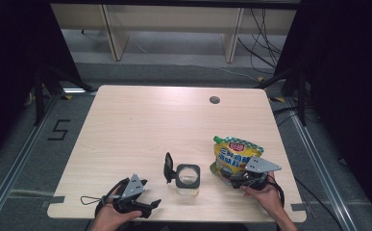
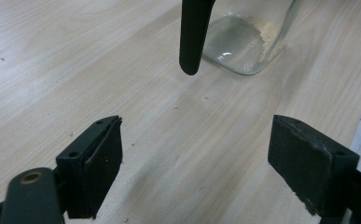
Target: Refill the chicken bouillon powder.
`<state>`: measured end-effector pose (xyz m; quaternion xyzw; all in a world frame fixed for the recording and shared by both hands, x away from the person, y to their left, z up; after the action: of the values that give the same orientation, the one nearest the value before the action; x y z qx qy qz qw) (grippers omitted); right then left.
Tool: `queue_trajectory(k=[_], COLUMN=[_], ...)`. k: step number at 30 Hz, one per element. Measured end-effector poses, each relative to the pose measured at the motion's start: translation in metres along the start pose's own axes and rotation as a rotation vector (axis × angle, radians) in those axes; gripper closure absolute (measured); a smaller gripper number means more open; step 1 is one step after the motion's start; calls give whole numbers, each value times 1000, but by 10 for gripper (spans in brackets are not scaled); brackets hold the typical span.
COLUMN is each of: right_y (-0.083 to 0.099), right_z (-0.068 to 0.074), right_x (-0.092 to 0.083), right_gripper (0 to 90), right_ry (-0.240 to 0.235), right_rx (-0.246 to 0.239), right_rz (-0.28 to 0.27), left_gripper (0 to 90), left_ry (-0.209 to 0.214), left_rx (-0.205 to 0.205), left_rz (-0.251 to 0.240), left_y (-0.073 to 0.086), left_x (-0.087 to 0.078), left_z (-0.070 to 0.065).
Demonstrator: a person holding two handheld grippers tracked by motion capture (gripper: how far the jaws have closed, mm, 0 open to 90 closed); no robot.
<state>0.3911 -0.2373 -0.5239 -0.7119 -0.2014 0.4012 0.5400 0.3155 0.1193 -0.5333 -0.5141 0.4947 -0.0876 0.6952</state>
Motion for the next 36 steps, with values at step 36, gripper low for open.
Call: queue_trajectory(k=[36], right_y=[-14], right_z=[13], right_x=[7], right_gripper=[366], right_ry=[47], right_rx=[-15], right_rz=[28], left_gripper=[174], left_ry=[-9], left_rx=[12], left_rz=[8], left_y=[0], left_x=[-1], left_z=[1])
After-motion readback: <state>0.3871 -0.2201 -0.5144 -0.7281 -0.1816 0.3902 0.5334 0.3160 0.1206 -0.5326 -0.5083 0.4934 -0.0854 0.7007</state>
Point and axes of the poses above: each handheld gripper's, and its own axes: x roughly forward along the jaws, y roughly out of its underside, z roughly to its left, the point moved 4 cm from there along x, roughly forward along the jaws, and after that the axes turned 1 degree about -z, right-handed, at the moved point
